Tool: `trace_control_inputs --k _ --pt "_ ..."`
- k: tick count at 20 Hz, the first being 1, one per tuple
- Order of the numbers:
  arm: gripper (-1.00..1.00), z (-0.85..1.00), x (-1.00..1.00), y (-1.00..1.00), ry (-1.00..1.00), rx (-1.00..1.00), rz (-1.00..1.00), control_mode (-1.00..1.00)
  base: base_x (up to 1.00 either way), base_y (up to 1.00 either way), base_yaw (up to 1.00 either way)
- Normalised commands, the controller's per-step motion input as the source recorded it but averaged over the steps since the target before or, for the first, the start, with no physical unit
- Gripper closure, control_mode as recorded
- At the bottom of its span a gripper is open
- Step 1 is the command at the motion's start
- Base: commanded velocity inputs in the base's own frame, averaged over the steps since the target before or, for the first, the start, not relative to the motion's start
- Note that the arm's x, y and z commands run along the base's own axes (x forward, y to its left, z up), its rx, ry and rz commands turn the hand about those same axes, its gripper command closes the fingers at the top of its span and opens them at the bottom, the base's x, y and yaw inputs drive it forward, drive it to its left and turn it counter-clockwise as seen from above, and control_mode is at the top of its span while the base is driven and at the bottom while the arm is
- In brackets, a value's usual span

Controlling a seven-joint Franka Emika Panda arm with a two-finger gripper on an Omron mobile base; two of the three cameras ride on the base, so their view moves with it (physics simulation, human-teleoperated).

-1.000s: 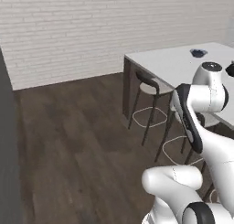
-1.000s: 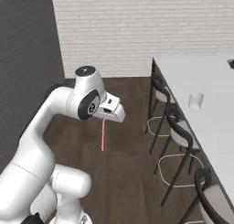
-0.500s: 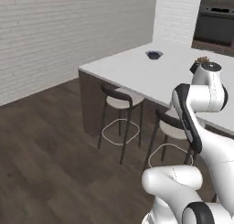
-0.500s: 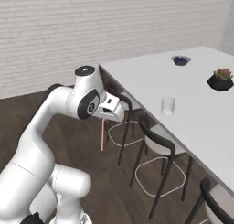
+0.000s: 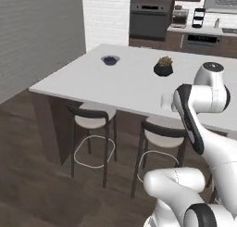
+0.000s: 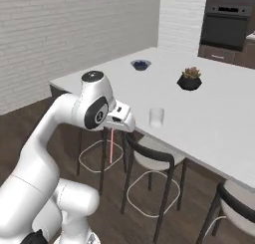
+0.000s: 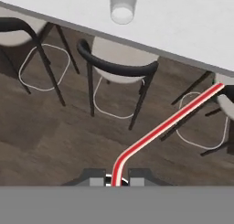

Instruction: Take a straw from the drawer in front and place it inside the glass cup on the dining counter.

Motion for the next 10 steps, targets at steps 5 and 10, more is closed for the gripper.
trace_control_inputs --k 5,10 --pt "1.00 0.00 0.00 0.00 0.00 0.00 0.00 1.00 0.38 0.49 -0.63" --pt "1.00 0.00 0.00 0.00 0.00 0.00 0.00 1.00 0.50 0.60 -0.47"
